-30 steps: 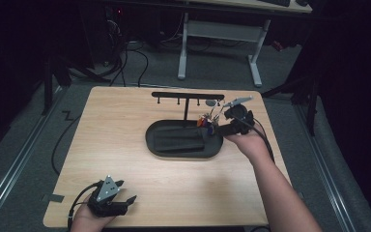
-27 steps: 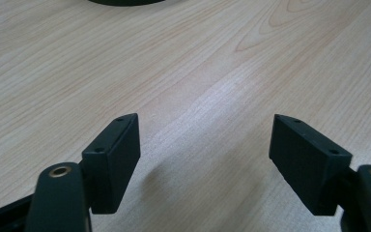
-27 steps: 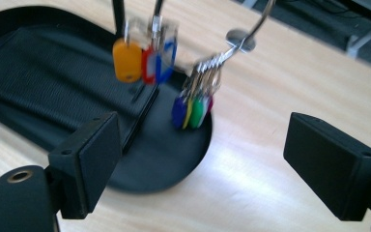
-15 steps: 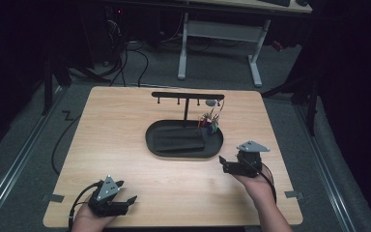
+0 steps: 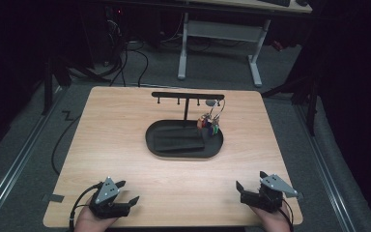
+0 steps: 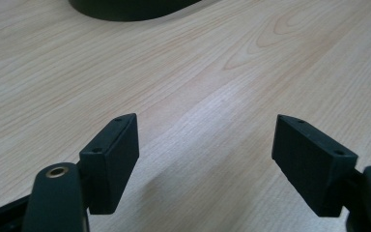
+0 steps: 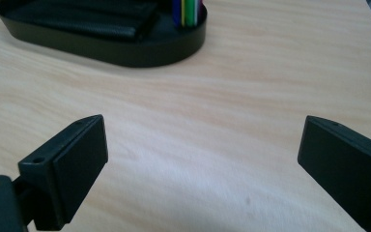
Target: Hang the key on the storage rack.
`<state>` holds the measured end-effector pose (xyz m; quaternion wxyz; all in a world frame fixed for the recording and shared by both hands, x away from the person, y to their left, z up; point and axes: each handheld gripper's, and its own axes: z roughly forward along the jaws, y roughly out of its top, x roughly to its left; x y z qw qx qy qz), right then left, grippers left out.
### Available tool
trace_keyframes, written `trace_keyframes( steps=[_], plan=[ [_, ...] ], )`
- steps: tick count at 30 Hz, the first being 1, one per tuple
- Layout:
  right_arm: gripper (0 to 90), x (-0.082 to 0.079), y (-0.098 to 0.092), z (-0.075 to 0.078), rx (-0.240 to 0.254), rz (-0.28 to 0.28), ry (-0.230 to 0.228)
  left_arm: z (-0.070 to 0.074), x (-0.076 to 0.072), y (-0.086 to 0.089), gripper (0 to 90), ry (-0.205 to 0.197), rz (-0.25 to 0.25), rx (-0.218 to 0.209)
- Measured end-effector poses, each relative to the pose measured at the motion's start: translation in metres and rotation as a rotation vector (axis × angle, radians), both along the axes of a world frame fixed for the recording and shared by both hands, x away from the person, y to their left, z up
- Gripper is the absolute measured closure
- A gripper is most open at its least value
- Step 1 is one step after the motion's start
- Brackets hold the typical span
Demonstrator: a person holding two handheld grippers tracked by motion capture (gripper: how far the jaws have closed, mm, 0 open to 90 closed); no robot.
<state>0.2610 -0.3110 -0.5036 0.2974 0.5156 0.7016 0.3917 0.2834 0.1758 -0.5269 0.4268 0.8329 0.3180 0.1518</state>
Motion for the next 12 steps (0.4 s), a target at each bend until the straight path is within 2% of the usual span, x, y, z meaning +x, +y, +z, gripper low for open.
trace_keyframes(
  steps=[3, 7, 12],
  plan=[
    [3.6, -0.003, -0.007, -0.009, -0.018, -0.006, 0.037, 0.001, -0.001, 0.000, 25.2, -0.005, -0.014, 0.008],
    [3.7, 0.002, -0.010, -0.009, 0.003, -0.041, 0.027, 0.001, 0.002, 0.004, 25.1, -0.003, -0.014, -0.007],
    [4.4, 0.003, -0.004, -0.012, -0.026, -0.034, 0.038, 0.004, 0.003, 0.010, 24.9, -0.017, -0.013, -0.013]
  ],
)
